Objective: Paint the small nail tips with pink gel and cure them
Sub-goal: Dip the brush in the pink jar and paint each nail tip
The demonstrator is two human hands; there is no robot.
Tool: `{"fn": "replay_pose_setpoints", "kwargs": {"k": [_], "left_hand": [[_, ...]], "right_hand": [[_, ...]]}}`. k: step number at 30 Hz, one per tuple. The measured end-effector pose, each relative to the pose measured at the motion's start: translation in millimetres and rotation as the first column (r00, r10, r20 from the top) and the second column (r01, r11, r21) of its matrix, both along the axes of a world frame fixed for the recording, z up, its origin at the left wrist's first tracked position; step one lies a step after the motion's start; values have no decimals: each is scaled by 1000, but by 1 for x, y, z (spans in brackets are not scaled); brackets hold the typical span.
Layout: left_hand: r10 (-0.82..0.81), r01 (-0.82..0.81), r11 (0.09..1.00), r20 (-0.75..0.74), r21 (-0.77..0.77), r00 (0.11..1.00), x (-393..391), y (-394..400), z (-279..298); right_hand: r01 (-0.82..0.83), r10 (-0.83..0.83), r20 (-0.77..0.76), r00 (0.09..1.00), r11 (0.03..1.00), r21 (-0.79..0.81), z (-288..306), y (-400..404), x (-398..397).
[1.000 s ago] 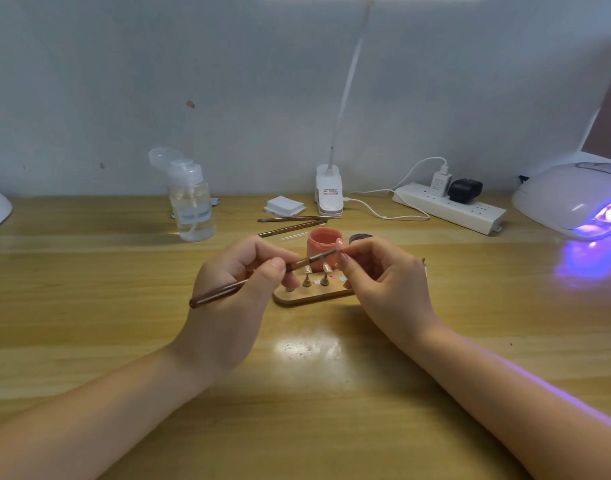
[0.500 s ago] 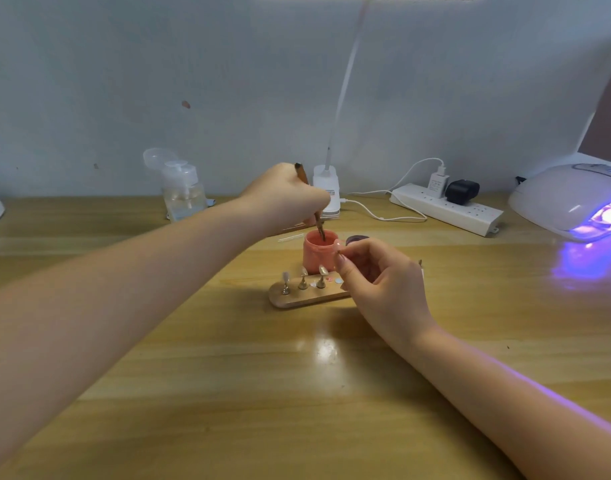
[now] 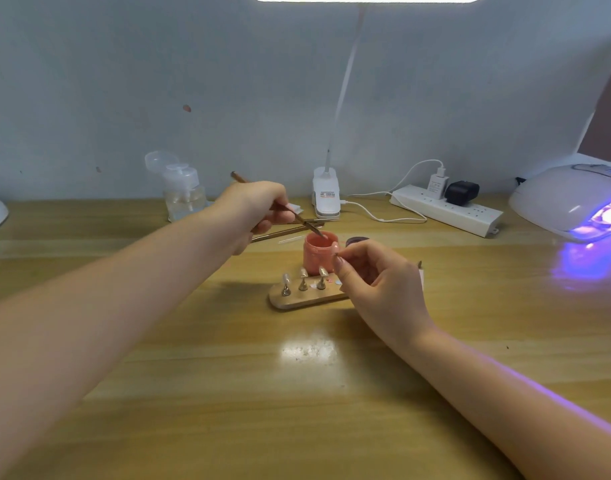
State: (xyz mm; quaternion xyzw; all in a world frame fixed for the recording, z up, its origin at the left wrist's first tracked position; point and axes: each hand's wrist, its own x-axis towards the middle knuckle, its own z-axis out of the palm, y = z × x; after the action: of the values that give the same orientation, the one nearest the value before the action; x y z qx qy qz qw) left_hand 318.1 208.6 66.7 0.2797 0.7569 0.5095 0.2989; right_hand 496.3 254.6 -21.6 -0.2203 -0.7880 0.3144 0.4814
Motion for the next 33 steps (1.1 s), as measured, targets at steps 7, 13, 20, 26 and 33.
{"fn": "replay_pose_setpoints", "kwargs": {"k": [7,13,20,26,33], "left_hand": [[13,4,996,183,-89,983,-23,-24,-14],[22,-39,994,168,102,985,-20,-43,-19],[34,210,801,-393,561,919,26,-80,-53],[0,389,787,-629,480,777,48,-94,-64],[-18,452,787,-718,419,696,50,-99,-67]], "right_hand": [[-4,3,28,1000,1000,8,0,0,1],[17,-17,21,1000,1000,5,0,0,1],[38,-38,28,999,999,4,0,0,2],[41,-40,32,999,999,-2,1,0,1],[29,-30,30,999,999,25,1,-1,2]]}}
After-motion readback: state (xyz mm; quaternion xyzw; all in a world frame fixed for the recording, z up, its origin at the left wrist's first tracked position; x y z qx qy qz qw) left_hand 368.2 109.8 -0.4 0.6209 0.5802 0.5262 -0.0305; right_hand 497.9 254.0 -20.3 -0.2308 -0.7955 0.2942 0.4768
